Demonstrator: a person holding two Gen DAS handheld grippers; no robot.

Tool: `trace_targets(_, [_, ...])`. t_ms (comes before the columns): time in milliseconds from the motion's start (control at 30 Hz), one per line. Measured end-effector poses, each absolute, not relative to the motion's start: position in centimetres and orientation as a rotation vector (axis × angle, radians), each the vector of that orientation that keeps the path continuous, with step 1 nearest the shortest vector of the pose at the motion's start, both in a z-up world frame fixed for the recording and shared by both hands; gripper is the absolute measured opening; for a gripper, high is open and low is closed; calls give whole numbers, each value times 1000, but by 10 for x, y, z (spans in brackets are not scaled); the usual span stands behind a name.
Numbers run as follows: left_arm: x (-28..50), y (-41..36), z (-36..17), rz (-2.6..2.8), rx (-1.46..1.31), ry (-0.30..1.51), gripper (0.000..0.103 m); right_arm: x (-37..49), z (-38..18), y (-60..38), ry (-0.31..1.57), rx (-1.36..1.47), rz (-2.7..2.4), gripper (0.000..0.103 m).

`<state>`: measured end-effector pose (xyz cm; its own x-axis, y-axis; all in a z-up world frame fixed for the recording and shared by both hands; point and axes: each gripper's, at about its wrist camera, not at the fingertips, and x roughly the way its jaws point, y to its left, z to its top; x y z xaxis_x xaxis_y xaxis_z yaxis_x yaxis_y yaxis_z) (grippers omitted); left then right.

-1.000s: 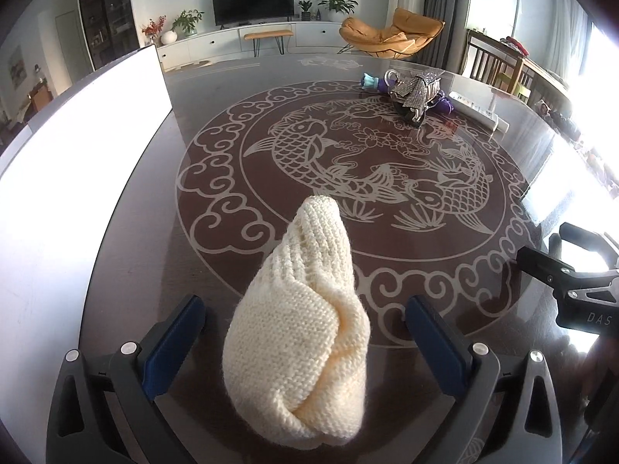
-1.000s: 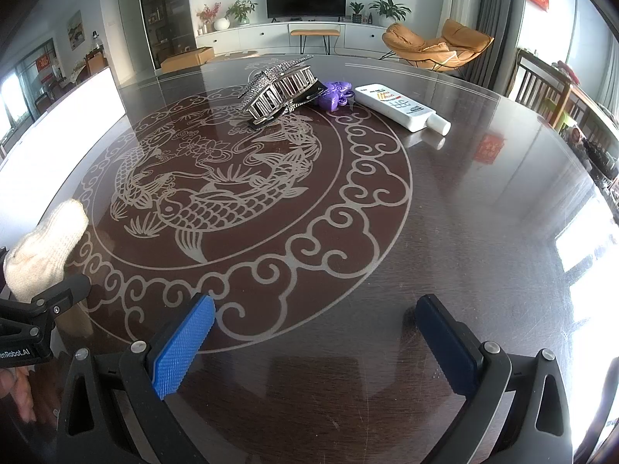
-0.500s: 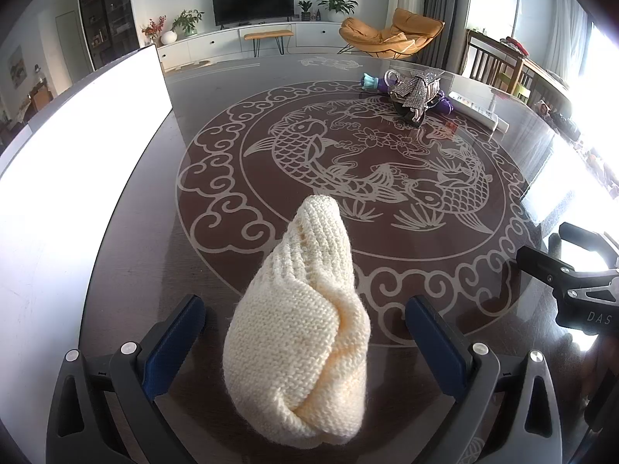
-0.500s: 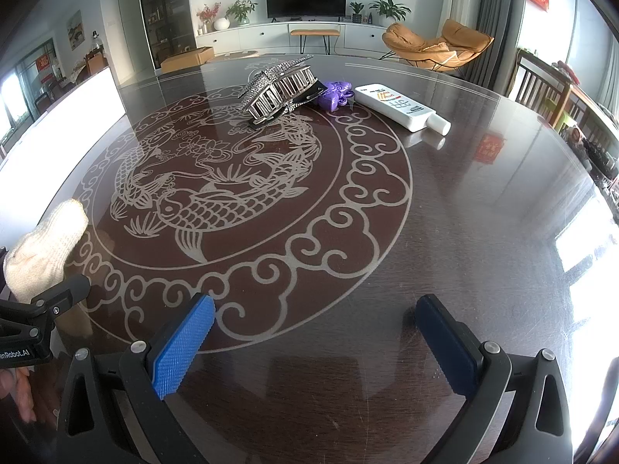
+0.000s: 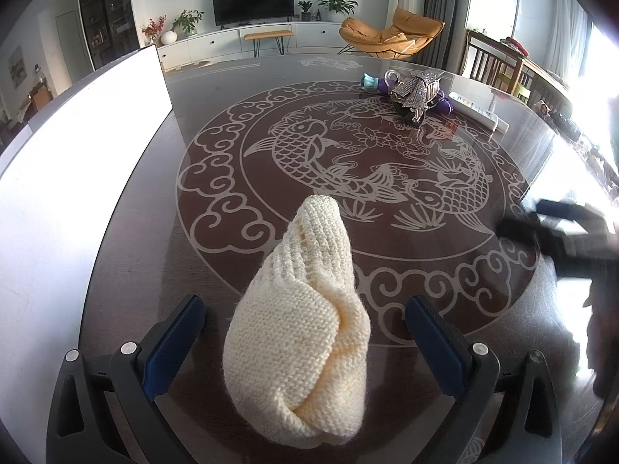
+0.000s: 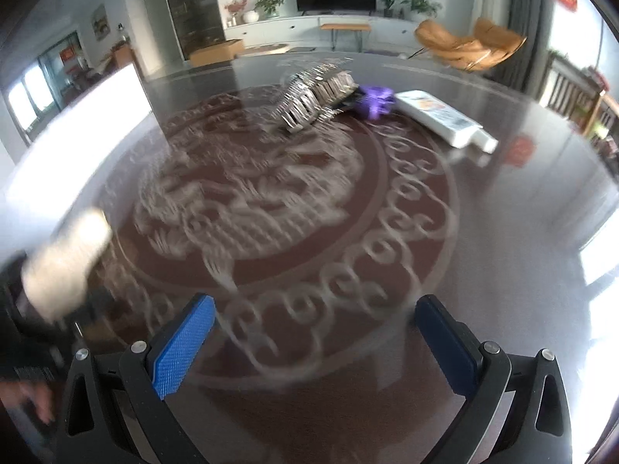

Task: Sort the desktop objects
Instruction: 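Hold the knitted pouch in the left gripper while the right gripper grasps the rhinestone bow clip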

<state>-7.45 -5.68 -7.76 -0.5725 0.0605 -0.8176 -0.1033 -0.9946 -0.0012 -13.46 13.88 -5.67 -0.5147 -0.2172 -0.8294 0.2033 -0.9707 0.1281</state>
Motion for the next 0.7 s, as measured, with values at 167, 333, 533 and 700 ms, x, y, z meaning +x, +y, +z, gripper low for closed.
trace_targets(167, [-74,-57,-77,2706,-1404,71,103,-207,-48,122,-255,1414,-2520,103])
trace_targets(333, [-74,-59,-76,2705,-1403,70,103,-272,-51,117,-402,1492,-2551,102])
trace_targets(533, [-74,-59,-77,2705,-1402,70,103,-298,-53,134,-546,1463,-2656,74])
trace_targets(700, [-76,-59,-78,2706,-1401,68,103,-273,-55,133,-462,1377,-2654,55])
